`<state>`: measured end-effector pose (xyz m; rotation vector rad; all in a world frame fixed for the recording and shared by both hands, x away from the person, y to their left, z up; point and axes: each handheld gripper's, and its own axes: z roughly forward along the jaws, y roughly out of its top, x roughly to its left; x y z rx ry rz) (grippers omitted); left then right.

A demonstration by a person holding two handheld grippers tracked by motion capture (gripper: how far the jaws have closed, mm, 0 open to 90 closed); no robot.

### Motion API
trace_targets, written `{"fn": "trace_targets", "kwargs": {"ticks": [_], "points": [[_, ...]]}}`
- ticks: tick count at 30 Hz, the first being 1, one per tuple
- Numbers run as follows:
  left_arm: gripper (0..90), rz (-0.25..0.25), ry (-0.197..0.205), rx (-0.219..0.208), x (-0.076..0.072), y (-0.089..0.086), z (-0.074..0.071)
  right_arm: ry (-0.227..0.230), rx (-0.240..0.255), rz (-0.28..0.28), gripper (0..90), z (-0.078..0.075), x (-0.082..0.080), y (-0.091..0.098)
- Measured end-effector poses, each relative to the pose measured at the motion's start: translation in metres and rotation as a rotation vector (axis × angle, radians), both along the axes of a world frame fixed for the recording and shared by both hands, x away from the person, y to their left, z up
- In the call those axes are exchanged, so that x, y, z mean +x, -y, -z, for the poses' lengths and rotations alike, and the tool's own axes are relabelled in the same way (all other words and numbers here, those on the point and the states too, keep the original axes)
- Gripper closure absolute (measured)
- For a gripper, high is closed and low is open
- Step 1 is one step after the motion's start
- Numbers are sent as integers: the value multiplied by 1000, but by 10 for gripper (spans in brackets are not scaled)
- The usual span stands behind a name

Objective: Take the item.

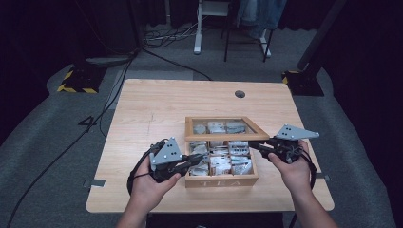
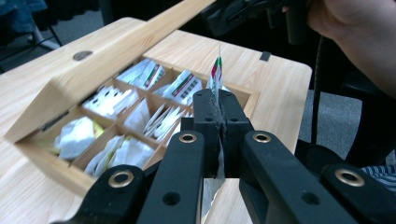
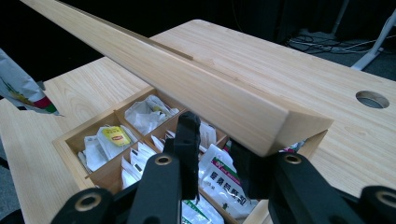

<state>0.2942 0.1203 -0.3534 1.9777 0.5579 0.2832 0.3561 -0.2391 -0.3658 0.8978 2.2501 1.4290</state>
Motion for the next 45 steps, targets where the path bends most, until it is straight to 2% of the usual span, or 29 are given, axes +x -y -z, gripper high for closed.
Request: {"fn": "trace_targets", "kwargs": {"ticks": [5, 11, 16, 22, 26, 29, 36, 41, 45], "points": [[884, -32, -9, -1, 1, -13, 2, 0, 0, -3, 722, 0, 1, 0], [884, -99, -15, -8, 4, -34, 4, 0, 0, -6, 724, 0, 1, 0], [884, -161, -40, -12, 9, -47, 13, 0, 1, -6, 724, 0, 1, 1], [883, -239, -60, 4, 17, -60, 24, 0, 1, -5, 724, 0, 1, 0], [883, -276, -62, 24, 23, -66, 32, 1, 0, -4, 724, 0, 1, 0], [881, -301, -79, 41, 27, -70, 39, 0, 0, -5, 723, 0, 1, 0], [880, -346, -115, 52, 36, -79, 53, -1, 0, -6, 723, 0, 1, 0], [880, -372, -140, 44, 41, -83, 63, -2, -2, -6, 724, 0, 1, 0], [873, -407, -143, 37, 45, -89, 70, -2, -3, -7, 724, 0, 1, 0]]}}
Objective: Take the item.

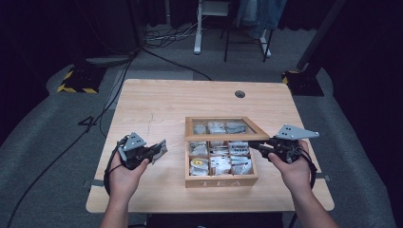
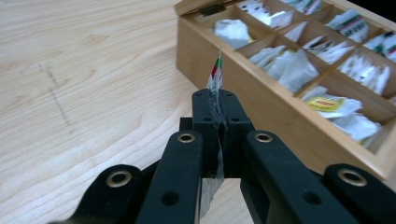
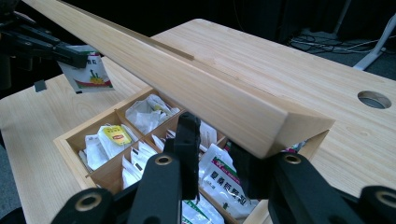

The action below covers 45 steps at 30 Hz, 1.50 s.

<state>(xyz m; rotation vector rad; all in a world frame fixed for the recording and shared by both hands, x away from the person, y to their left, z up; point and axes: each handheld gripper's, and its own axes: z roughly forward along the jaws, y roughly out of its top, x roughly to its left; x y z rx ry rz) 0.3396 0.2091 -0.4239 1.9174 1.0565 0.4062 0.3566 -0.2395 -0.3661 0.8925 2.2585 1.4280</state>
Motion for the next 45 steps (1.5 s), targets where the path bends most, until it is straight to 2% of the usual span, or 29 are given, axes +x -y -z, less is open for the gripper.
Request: {"fn": "trace_targets", "kwargs": {"ticks": [3, 7, 8, 9, 15, 21, 25, 27, 30, 35, 37, 40, 45], "points": [[873, -23, -11, -3, 2, -3, 5, 0, -1, -1, 723, 0, 0, 0], [873, -27, -22, -21, 5, -6, 11, 0, -3, -2, 723, 0, 0, 0], [873, -35, -31, -37, 6, -7, 14, 0, -3, -2, 723, 0, 0, 0], [872, -33, -39, -29, 7, -7, 16, 0, -5, -2, 723, 0, 0, 0], [867, -55, -41, -50, 9, -12, 22, 0, -5, -2, 723, 1, -1, 0], [881, -77, -50, -44, 10, -16, 26, 0, -5, -2, 723, 1, -1, 0], [864, -93, -50, -10, 11, -18, 28, 0, -6, -2, 722, 1, -1, 0], [834, -103, -55, 2, 12, -20, 30, -1, -5, -2, 722, 1, -1, 0], [768, -124, -42, 17, 13, -21, 32, -1, -6, -2, 721, 1, -1, 0], [503, -194, -15, 39, 14, -25, 33, -1, -6, -2, 721, 1, -1, 0], [434, -217, -17, 44, 13, -27, 33, -1, -5, -2, 720, 1, -1, 0], [377, -201, -18, 24, 12, -24, 29, 0, -5, -3, 720, 1, -1, 0], [348, -134, -1, 45, 5, -13, 16, -3, -5, -4, 719, 0, 0, 0]]}}
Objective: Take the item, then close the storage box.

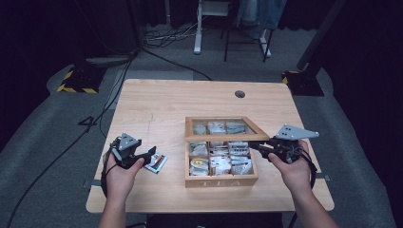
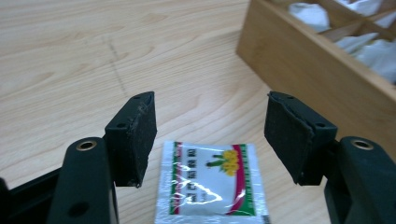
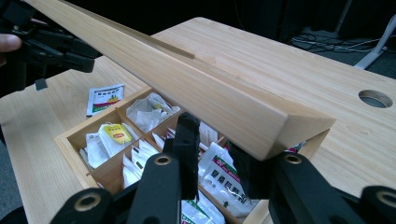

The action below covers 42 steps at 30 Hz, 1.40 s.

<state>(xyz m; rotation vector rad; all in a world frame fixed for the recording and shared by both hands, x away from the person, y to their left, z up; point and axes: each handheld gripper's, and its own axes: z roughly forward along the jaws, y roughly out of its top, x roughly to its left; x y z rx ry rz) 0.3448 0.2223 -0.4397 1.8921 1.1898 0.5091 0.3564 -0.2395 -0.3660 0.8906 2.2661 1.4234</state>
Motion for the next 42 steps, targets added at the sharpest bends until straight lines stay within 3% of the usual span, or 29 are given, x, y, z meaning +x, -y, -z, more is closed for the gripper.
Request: {"fn": "trace_targets", "kwargs": {"ticks": [9, 12, 17, 27, 31, 38, 42], "points": [[317, 150, 2, 39, -22, 22, -17, -5, 3, 1, 717, 1, -1, 0], [310, 216, -10, 37, -26, 34, -13, -6, 3, 2, 717, 1, -1, 0], [296, 296, -44, 90, -23, 49, -1, -6, 3, 2, 714, 0, -2, 1], [286, 356, -168, 121, -15, 62, 29, -18, 1, 1, 702, 0, -4, 4], [286, 396, -194, 144, -13, 66, 36, -23, -4, 6, 700, 3, -6, 6], [281, 407, -238, 179, -11, 68, 47, -45, -21, 8, 673, 5, -12, 5], [249, 417, -229, 189, -10, 71, 51, -63, -18, 18, 648, 4, -16, 9]]}}
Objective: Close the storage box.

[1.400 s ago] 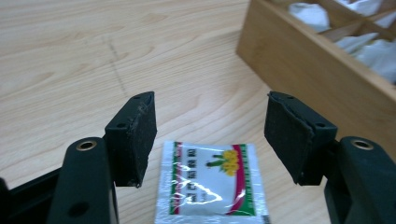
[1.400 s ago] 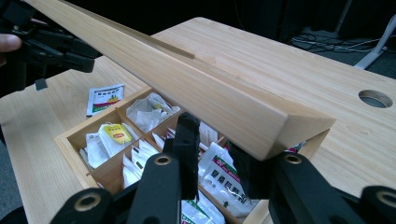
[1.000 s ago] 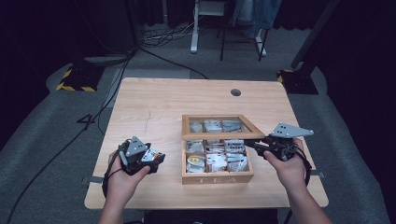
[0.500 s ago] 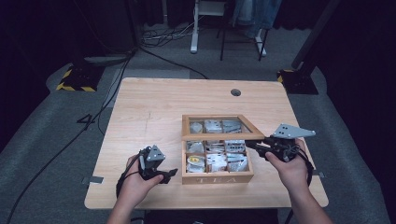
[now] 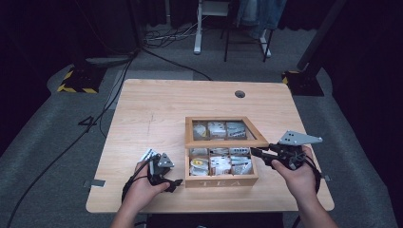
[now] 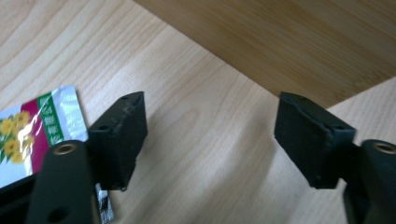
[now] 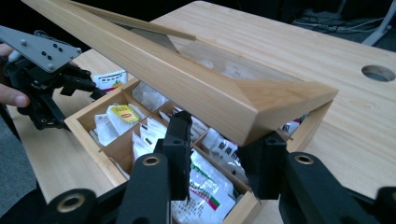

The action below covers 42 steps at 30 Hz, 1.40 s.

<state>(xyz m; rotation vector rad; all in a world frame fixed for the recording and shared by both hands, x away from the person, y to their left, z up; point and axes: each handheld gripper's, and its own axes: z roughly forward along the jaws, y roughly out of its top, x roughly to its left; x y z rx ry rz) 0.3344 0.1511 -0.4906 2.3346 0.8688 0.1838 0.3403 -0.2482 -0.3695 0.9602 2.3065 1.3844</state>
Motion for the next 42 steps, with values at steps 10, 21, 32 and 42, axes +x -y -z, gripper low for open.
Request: {"fn": "trace_targets", "kwargs": {"ticks": [10, 21, 32, 42], "points": [[150, 19, 111, -44, -4, 0, 13, -57, -26, 2, 613, 3, -5, 5], [148, 7, 111, -44, -4, 1, 13, -126, -90, 11, 595, 2, -8, 6], [148, 7, 111, -45, -4, 1, 13, -155, -178, -7, 560, 5, -10, 1], [148, 7, 111, -44, -4, 1, 13, -195, -242, -41, 532, 10, -9, -3]]}}
